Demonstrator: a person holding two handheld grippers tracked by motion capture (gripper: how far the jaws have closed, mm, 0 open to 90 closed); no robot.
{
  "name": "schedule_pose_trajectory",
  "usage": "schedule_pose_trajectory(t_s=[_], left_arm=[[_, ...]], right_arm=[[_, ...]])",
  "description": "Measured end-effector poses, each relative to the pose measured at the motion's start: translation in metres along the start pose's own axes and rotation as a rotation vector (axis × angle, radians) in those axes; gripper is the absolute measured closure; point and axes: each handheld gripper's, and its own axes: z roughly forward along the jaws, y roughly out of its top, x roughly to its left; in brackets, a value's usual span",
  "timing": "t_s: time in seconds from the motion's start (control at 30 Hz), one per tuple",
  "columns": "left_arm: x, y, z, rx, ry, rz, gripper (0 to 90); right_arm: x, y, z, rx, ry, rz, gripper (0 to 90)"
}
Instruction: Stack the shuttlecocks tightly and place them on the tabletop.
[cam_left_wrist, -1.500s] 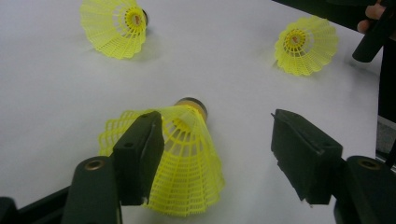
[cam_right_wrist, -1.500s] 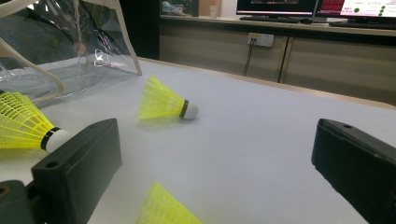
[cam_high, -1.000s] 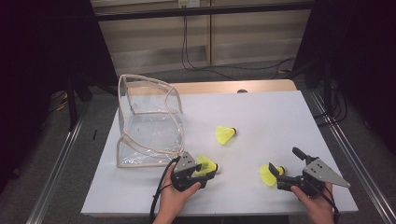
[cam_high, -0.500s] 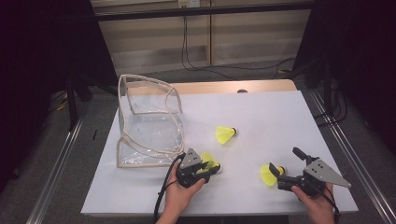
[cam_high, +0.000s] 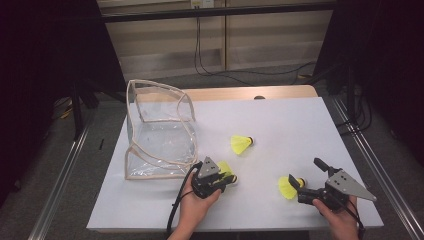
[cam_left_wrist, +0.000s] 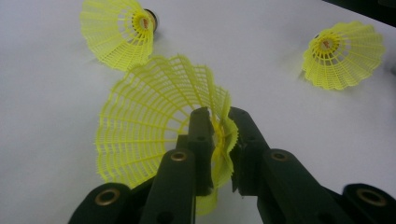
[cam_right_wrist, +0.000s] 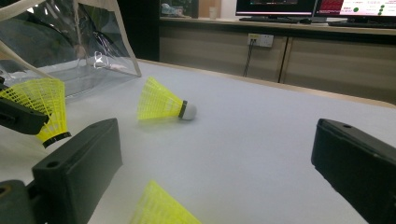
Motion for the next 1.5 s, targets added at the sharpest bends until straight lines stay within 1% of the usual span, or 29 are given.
schedule_pose_trajectory(t_s=[0.1,0.33,0.5,0.53,0.63,0.8,0.87,0.93,0.97,1.03,1.07,1.13,1.23,1.3,1.5], left_arm=[[0.000,0.002,0.000,0.000,0.003,0.002,82.9],[0.001,0.006,0.001,-0.001,0.019,0.008,84.0],[0.002,0.011,0.000,-0.006,0.030,0.005,84.0],[0.002,0.012,0.000,-0.015,0.032,-0.002,84.0],[0.003,0.015,0.001,-0.011,0.042,-0.001,84.0],[0.003,0.020,0.005,-0.009,0.058,-0.005,83.9],[0.004,0.023,0.007,0.000,0.066,0.005,83.8],[0.003,0.024,0.009,0.000,0.069,0.006,83.9],[0.003,0.026,0.010,0.010,0.073,0.018,83.8],[0.003,0.028,0.013,0.011,0.077,0.024,83.9],[0.003,0.028,0.014,0.009,0.073,0.012,83.9],[0.005,0.029,0.015,0.018,0.083,0.019,83.9],[0.006,0.029,0.017,0.014,0.089,0.013,83.9],[0.006,0.029,0.018,0.014,0.096,0.018,83.9],[0.006,0.031,0.019,0.010,0.111,0.014,83.9]], right_arm=[[0.000,0.000,0.000,0.000,-0.001,-0.003,1.4],[-0.001,0.000,0.000,0.000,-0.002,0.000,1.4],[-0.001,0.000,0.000,0.001,-0.003,0.001,1.4],[-0.001,0.000,0.000,0.001,-0.003,0.001,1.5],[-0.001,0.000,0.000,0.000,-0.003,-0.002,1.4],[0.000,0.000,0.000,0.000,-0.003,-0.003,1.5],[0.000,0.000,0.000,0.000,-0.003,-0.004,1.5],[0.000,0.000,0.000,-0.001,-0.003,-0.004,1.5],[0.000,0.000,0.000,0.000,-0.002,-0.002,1.5],[-0.001,0.000,0.000,0.001,-0.001,-0.003,1.5],[-0.001,0.000,0.000,0.001,-0.002,-0.002,1.5],[-0.001,0.000,0.000,-0.002,-0.003,-0.002,1.5],[-0.001,0.000,-0.001,-0.003,-0.003,-0.004,1.5],[-0.001,0.000,-0.001,-0.003,-0.003,-0.004,1.5],[-0.001,0.000,-0.001,-0.002,-0.005,-0.001,1.5]])
